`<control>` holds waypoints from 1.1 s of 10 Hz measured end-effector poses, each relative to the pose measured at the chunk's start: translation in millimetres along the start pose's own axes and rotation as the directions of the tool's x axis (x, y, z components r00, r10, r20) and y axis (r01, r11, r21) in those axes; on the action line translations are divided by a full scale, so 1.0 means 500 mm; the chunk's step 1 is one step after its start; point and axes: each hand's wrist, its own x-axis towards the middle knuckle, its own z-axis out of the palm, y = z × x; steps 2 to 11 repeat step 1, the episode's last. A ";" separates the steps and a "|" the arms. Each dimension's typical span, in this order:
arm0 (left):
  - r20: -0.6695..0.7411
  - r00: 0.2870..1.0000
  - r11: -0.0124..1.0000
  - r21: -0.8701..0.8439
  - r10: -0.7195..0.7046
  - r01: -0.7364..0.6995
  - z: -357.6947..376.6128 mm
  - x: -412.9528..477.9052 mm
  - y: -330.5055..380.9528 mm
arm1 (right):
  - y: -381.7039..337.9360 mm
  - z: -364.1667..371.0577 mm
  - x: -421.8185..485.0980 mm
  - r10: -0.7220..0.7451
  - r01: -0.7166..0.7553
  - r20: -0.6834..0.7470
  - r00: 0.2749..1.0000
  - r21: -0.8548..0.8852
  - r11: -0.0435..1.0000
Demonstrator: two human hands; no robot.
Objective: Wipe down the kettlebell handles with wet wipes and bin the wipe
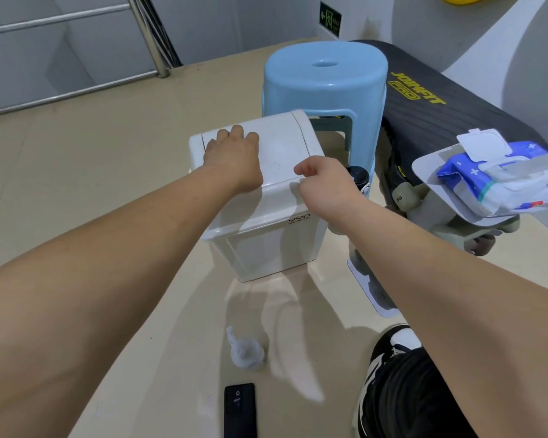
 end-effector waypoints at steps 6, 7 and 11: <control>-0.112 0.991 0.980 -0.175 0.073 -0.092 -0.023 -0.021 0.041 | -0.027 -0.021 -0.021 -0.024 0.019 -0.086 0.996 -0.054 0.998; -0.112 0.991 0.980 -0.175 0.073 -0.092 -0.023 -0.021 0.041 | -0.027 -0.021 -0.021 -0.024 0.019 -0.086 0.996 -0.054 0.998; -0.112 0.991 0.980 -0.175 0.073 -0.092 -0.023 -0.021 0.041 | -0.027 -0.021 -0.021 -0.024 0.019 -0.086 0.996 -0.054 0.998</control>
